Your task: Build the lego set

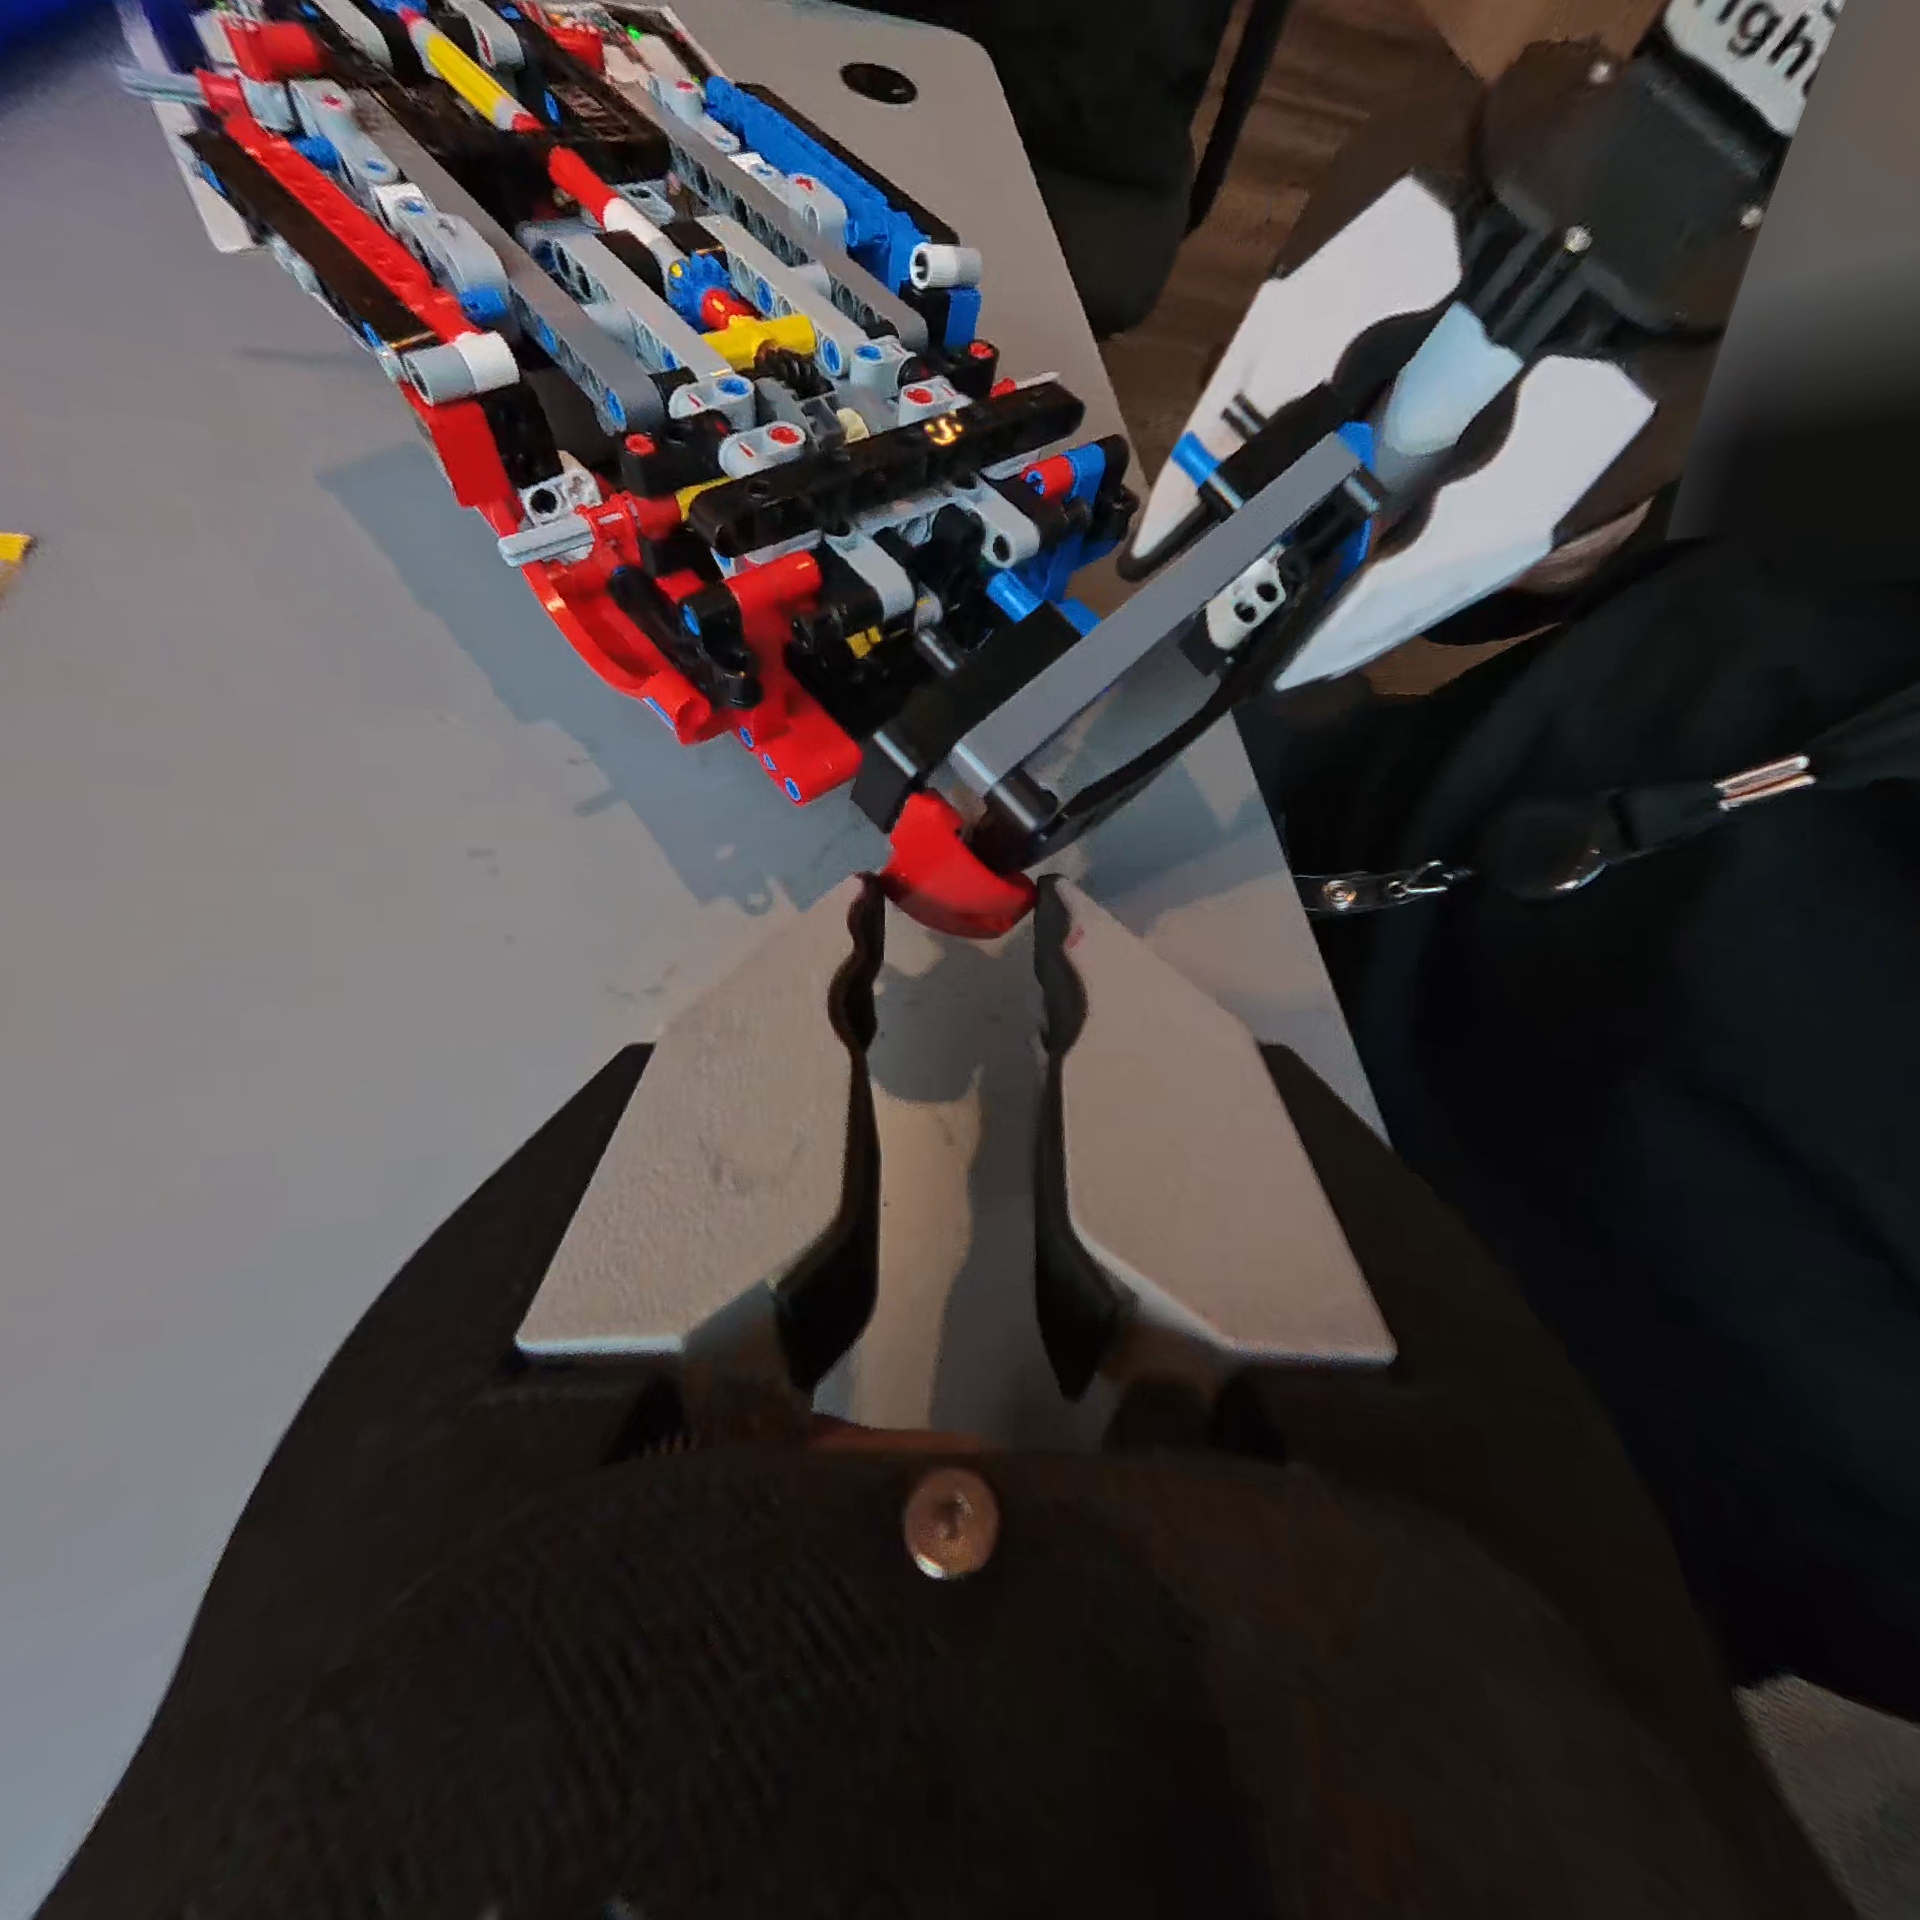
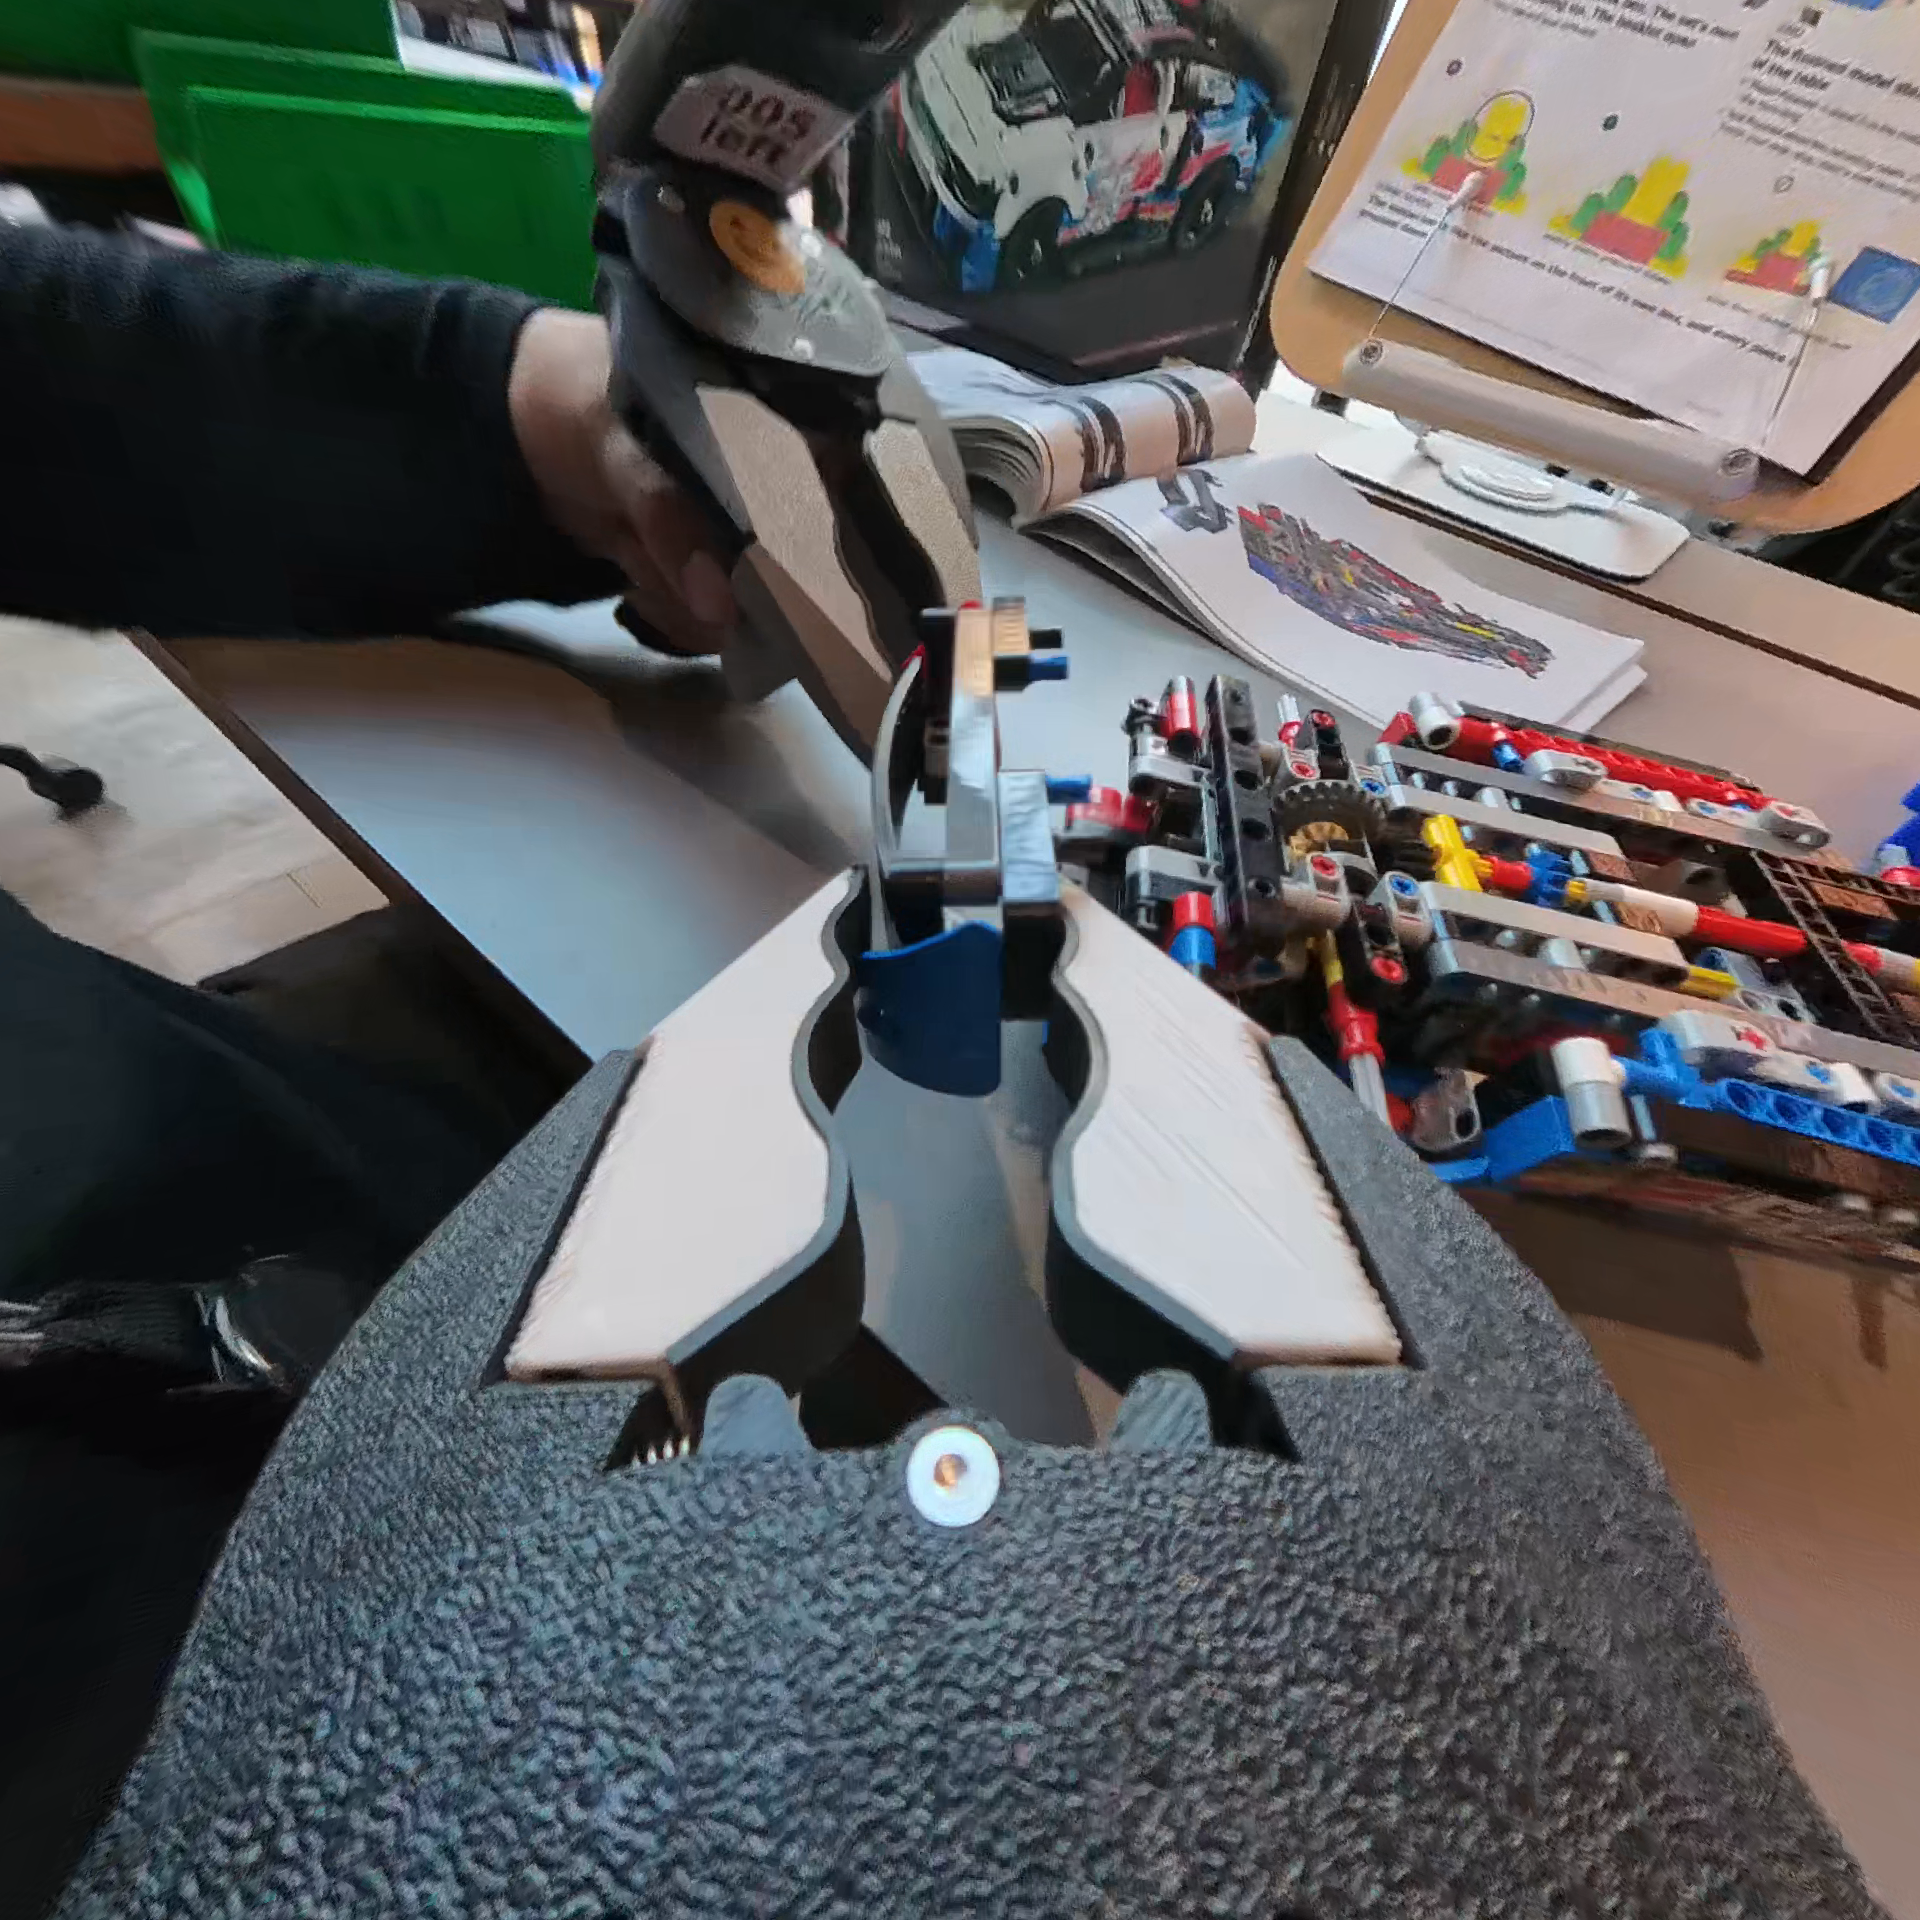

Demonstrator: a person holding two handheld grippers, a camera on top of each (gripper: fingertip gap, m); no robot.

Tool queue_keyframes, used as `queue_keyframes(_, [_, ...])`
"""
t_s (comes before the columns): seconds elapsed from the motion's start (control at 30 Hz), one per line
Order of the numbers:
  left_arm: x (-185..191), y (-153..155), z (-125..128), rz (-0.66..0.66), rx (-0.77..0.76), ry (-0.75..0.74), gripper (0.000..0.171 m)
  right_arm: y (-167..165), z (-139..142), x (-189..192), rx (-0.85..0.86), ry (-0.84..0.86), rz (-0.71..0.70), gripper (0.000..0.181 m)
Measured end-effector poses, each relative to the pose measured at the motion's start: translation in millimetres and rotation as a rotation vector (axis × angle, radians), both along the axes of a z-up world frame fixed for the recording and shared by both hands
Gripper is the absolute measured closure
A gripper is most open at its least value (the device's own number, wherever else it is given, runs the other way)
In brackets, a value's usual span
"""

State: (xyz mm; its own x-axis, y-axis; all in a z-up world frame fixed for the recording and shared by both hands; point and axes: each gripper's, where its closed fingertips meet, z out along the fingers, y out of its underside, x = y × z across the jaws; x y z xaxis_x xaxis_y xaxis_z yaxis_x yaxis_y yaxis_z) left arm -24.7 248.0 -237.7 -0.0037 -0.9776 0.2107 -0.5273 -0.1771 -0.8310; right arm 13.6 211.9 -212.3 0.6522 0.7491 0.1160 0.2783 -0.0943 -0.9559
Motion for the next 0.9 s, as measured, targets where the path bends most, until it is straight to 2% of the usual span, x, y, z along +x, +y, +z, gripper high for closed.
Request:
queue_keyframes(0.17, [6.6, 9.4, 4.6, -0.082, -0.007, 0.008, 0.145, -1.0, -9.6, 3.8, -0.002, -0.095, -0.077, 0.144])
queue_keyframes(0.37, [12.7, 14.9, -0.8, -0.062, -0.047, -0.029, 0.145, 1.7, -8.7, 16.8, -0.005, -0.084, -0.179, 0.143])
queue_keyframes(0.53, [16.7, 14.4, 4.7, -0.031, -0.039, -0.064, 0.145, 0.9, -3.9, 23.7, 0.026, -0.079, -0.235, 0.143])
queue_keyframes(0.73, [14.3, 13.4, 5.1, -0.006, -0.041, -0.068, 0.145, -1.1, -5.1, 25.9, 0.029, -0.078, -0.240, 0.141])
queue_keyframes(0.83, [8.9, 10.6, 6.7, -0.011, -0.052, -0.077, 0.146, -8.8, 1.9, 26.4, 0.066, -0.050, -0.218, 0.130])
queue_keyframes(0.9, [3.1, 11.7, 8.9, -0.002, -0.066, -0.093, 0.146, -13.8, 4.1, 32.6, 0.087, -0.043, -0.224, 0.133])
